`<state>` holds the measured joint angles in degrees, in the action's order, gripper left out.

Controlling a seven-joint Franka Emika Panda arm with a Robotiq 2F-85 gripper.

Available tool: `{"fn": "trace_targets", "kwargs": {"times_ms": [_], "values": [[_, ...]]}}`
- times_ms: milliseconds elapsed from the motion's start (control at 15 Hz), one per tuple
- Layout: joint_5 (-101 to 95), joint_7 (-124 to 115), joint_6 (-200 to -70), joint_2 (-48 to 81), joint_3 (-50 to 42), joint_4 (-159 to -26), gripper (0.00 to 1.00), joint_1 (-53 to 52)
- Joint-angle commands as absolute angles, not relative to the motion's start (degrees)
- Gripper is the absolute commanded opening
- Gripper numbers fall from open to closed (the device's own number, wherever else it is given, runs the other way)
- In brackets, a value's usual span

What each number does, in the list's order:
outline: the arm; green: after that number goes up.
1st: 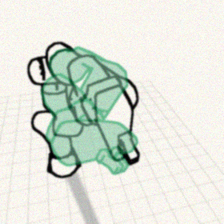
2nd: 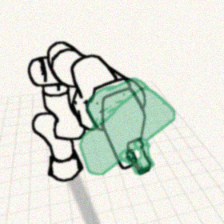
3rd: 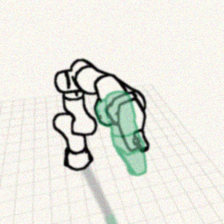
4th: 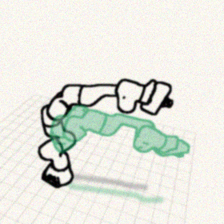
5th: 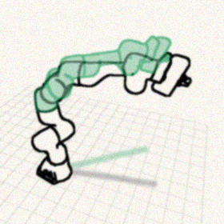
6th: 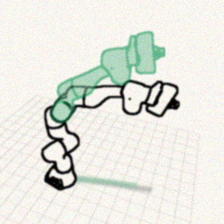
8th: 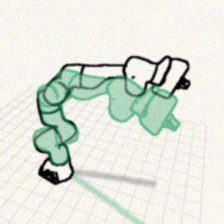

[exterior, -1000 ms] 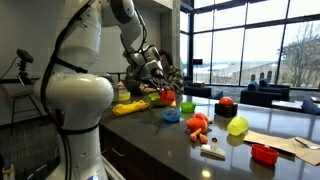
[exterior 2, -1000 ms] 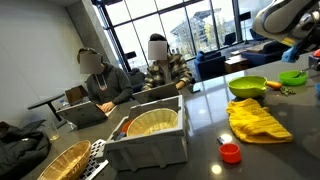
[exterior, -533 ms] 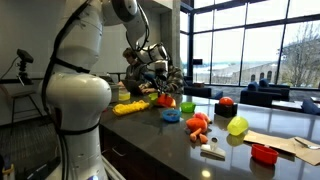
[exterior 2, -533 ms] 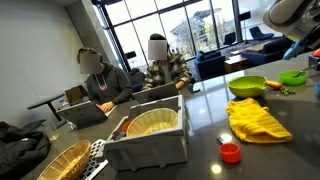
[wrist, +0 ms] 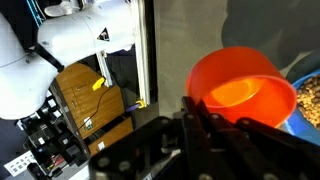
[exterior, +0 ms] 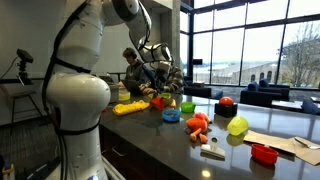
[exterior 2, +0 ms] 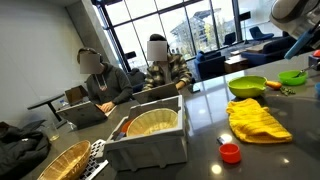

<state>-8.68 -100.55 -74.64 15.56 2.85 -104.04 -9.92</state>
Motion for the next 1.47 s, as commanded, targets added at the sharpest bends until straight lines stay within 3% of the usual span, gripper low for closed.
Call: {"fn": "trace_targets", "kwargs": {"times_ms": [0, 1400], "values": [[-6.6, -96.7, -71.9, 16.0, 3.2, -102.7, 0.01, -9.4], [-7.5, -111.7, -60.5, 29.6, 1.5, -88.6, 0.01, -12.9]]}}
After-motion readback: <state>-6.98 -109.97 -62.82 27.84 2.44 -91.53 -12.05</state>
